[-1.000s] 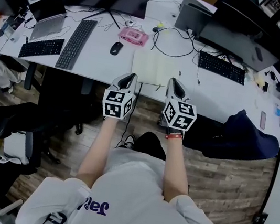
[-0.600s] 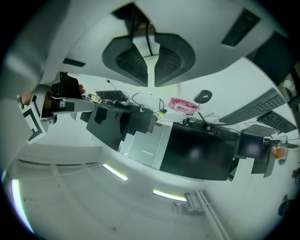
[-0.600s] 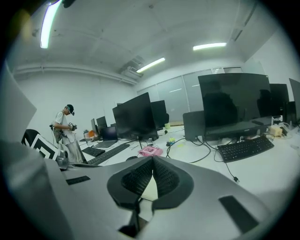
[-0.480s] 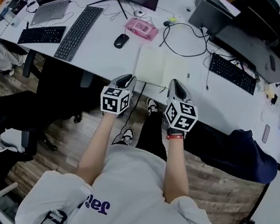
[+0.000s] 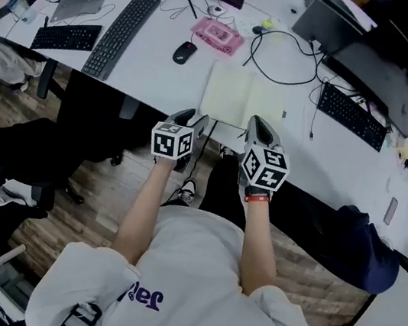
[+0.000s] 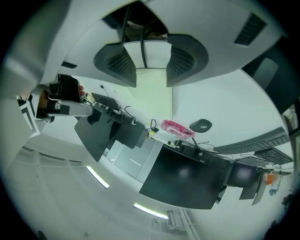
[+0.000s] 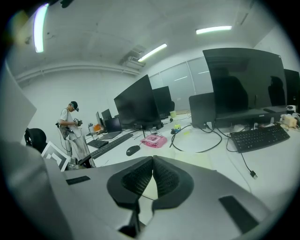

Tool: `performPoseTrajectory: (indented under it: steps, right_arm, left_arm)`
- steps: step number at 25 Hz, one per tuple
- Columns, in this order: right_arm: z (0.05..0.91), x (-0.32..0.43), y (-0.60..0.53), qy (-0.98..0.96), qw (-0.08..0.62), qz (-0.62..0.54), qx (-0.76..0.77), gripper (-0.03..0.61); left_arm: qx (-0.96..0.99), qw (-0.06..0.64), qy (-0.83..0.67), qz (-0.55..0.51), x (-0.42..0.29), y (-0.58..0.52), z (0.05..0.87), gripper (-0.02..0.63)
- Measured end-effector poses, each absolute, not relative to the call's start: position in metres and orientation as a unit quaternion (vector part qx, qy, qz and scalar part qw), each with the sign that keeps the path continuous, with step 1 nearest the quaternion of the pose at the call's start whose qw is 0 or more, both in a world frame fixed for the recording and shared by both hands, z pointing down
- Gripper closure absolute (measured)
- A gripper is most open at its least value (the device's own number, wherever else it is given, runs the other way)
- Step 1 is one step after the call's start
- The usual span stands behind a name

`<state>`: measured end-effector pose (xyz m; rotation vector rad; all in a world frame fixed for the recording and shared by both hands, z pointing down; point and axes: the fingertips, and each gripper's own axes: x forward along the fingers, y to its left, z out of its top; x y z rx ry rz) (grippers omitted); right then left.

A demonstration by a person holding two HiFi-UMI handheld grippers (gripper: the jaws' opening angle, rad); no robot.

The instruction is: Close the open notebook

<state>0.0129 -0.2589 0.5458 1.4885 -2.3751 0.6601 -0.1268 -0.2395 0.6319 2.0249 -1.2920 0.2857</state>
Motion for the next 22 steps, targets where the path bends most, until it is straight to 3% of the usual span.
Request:
performPoseTrajectory:
  steps: [8,22]
  right_arm:
    - [0.56,0.014,-0.275,-0.82,0.139,0.239,0.501,0.577]
    - [0.567,0.021,-0.293,-0.816,0.129,0.258,0.501,0.577]
  left_arm:
    - [0.759,0.402,-0.499,0.113,-0.12,-0.258,0.662,0.345]
    - [0.725,0.448,-0.507,0.128,-0.12,-0.277,0.683,0.337]
